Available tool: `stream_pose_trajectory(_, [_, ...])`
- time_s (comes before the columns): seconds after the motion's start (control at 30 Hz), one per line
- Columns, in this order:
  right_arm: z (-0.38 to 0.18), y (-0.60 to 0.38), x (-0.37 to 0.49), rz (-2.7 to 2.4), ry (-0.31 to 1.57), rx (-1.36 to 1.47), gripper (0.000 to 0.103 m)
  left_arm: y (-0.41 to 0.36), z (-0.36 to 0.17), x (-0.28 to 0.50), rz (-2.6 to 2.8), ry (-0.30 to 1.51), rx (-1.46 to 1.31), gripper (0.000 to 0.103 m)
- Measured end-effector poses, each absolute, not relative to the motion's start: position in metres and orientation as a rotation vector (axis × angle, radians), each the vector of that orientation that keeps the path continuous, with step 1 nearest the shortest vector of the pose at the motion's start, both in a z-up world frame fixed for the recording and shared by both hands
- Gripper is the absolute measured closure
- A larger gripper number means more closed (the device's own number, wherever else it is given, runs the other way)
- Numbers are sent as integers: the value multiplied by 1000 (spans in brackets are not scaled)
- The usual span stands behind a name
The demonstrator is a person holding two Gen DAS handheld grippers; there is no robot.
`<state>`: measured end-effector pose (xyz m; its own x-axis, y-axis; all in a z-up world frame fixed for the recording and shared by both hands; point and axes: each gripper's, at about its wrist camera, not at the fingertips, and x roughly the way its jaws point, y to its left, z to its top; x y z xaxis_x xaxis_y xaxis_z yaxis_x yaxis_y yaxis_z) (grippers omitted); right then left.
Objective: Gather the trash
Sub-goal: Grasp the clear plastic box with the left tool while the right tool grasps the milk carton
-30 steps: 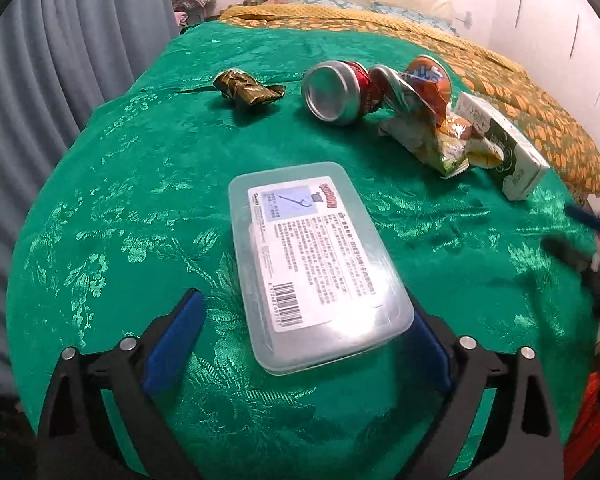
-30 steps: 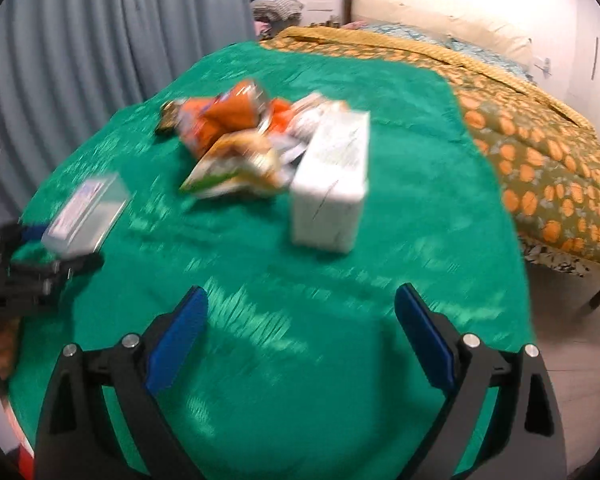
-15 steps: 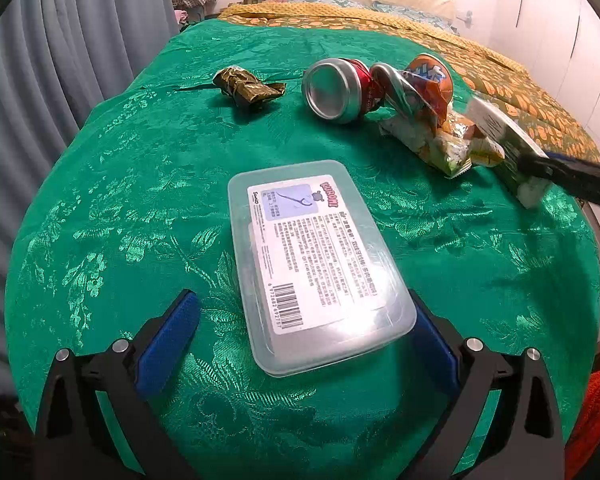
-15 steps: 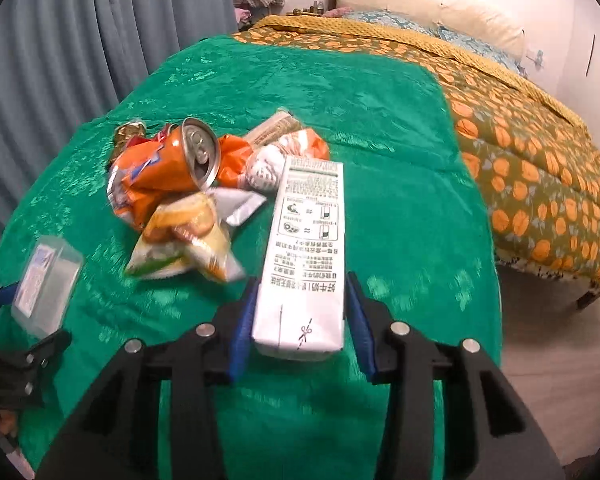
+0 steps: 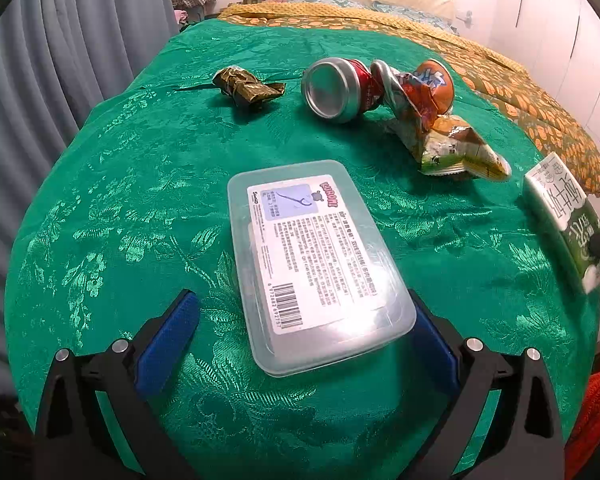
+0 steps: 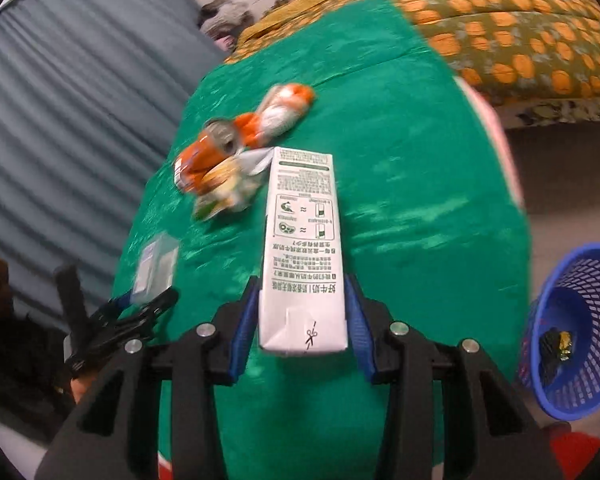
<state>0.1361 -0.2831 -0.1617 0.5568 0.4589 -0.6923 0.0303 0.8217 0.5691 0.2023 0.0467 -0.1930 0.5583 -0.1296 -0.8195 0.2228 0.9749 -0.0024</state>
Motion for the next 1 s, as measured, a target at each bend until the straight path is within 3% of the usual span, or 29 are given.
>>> stream_pose_trajectory(0.07, [-156, -283, 136, 236, 956, 517, 58, 47, -193, 202, -208, 957, 105, 6])
stream_pose_trajectory(0.17, [-151, -277, 136, 167, 965, 412, 31, 47, -193, 202, -210, 957, 104, 6])
stream_pose_trajectory(0.47, [-138, -263, 138, 119, 983, 142, 26, 73, -187, 175, -264, 957, 122, 6])
stream_pose_trajectory(0.57, [-139, -257, 148, 116, 1008, 105, 15, 88, -182, 171, -265, 972, 88, 6])
stream_pose_trajectory(0.93, [-153, -233, 194, 75, 1116, -38, 17, 42, -169, 215, -248, 1039, 110, 6])
stream_pose_trajectory(1.0, [-153, -233, 194, 74, 1128, -52, 39, 39, -172, 226, -216, 1058, 131, 6])
